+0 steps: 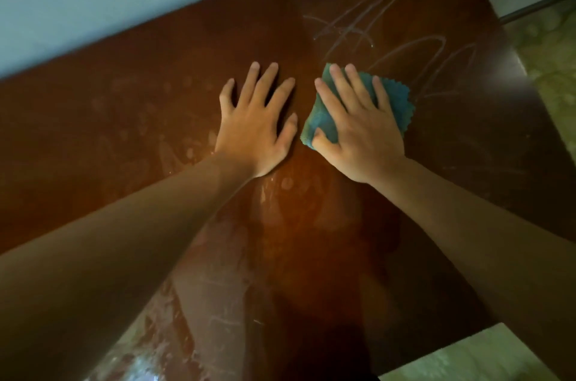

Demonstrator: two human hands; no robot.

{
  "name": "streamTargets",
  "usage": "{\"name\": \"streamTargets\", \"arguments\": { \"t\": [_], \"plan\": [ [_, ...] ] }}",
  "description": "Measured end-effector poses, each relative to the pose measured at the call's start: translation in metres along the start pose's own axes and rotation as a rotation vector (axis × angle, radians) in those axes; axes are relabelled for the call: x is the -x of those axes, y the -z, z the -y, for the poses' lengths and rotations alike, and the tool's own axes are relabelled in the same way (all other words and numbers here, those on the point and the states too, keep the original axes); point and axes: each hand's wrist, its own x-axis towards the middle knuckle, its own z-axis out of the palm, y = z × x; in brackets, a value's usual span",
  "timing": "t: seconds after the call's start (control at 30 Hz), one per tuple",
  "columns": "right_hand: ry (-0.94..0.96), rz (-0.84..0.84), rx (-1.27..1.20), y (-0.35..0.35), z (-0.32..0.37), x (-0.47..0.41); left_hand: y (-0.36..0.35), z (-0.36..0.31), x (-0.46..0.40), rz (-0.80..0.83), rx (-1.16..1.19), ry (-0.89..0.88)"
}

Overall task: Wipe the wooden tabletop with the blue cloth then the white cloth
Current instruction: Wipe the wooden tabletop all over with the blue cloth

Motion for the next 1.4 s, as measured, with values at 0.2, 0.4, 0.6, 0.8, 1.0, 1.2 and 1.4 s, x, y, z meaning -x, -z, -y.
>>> {"name": "streamTargets", "arguments": {
  "t": [0.2, 0.4, 0.6, 0.8, 1.0, 1.2, 1.4],
  "plan": [
    [0.059, -0.008, 0.006, -0.011, 0.020, 0.049, -0.010, 0.003, 0.001, -0.036, 0.002, -0.022],
    [0.143, 0.013, 0.003, -0.004, 0.010, 0.029, -0.011, 0.003, 0.002, -0.077, 0.052, -0.020],
    [0.076, 0.073, 0.028, 0.004, -0.006, -0.038, -0.012, 0.004, 0.001, -0.106, 0.082, -0.016],
    [0.030, 0.009, 0.016, -0.001, 0.011, -0.001, -0.010, 0.003, 0.000, -0.087, 0.088, -0.009],
    [0.087, -0.039, -0.031, -0.003, 0.012, 0.016, -0.011, 0.003, 0.000, -0.088, 0.084, -0.016],
    [0.069, 0.047, 0.013, 0.009, -0.019, -0.049, -0.012, 0.004, 0.000, -0.100, 0.080, -0.015],
    [0.038, 0.049, 0.026, 0.006, -0.011, -0.036, -0.011, 0.003, 0.000, -0.091, 0.075, -0.004]
  ]
}}
